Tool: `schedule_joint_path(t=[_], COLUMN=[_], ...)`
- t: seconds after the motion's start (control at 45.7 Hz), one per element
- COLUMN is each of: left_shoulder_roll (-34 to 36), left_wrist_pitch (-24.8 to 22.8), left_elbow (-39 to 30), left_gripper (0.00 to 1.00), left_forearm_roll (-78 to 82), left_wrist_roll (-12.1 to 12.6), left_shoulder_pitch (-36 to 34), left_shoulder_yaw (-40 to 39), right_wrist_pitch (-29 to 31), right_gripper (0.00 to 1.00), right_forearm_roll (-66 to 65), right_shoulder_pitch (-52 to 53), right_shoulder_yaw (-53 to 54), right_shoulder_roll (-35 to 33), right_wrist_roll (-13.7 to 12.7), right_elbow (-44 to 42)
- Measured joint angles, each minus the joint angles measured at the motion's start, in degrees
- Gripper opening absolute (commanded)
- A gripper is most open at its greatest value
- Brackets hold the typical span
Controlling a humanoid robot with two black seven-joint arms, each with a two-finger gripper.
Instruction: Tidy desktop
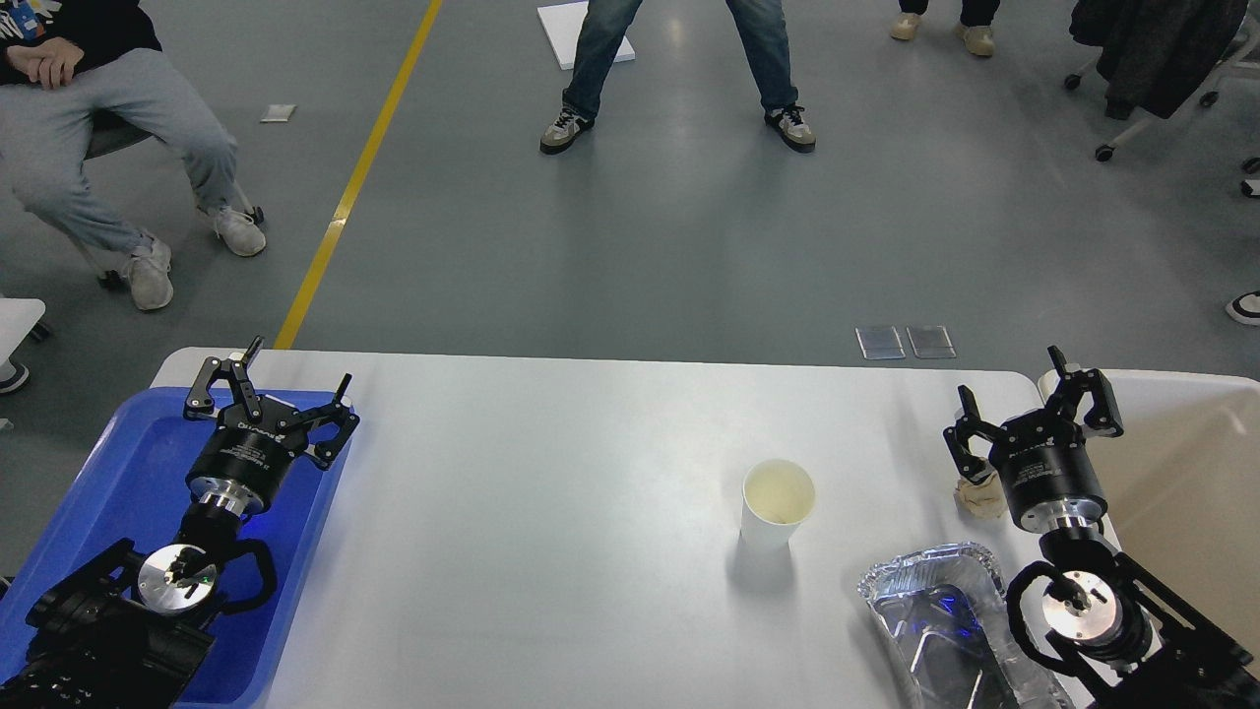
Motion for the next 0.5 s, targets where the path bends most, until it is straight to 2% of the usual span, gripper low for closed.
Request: schedule_joint_path(t=[0.109,0.219,0.35,0.504], left_shoulder_roll=[0.0,0.0,0.0,0.0], left_wrist_pitch=[0.0,0.0,0.0,0.0], left_elbow=[0.0,0.0,0.0,0.0], left_gripper=[1.0,1.0,1.0,1.0], left_forearm_roll=[0.0,0.0,0.0,0.0], left_wrist_roll=[0.0,0.0,0.0,0.0], left_shoulder_pitch=[0.0,-0.1,-0.1,-0.1], left_shoulder_yaw=[0.0,0.0,0.0,0.0], right_wrist_pitch=[-1.0,-3.6,-7.2,-10.8], right_gripper=[1.0,1.0,1.0,1.0], right_forearm_roll=[-0.1,-0.5,-0.3,1.6], right_shoulder_pitch=[-0.3,-0.4,0.0,3.5], right_shoulder_yaw=[-0.2,-1.9,-6.0,-16.0], right_shoulder_roll=[-0.7,-2.5,-7.5,-16.0], right_wrist_roll=[-0.6,-2.3,-3.7,-4.4], right_elbow=[1.7,5.5,12.0,19.3])
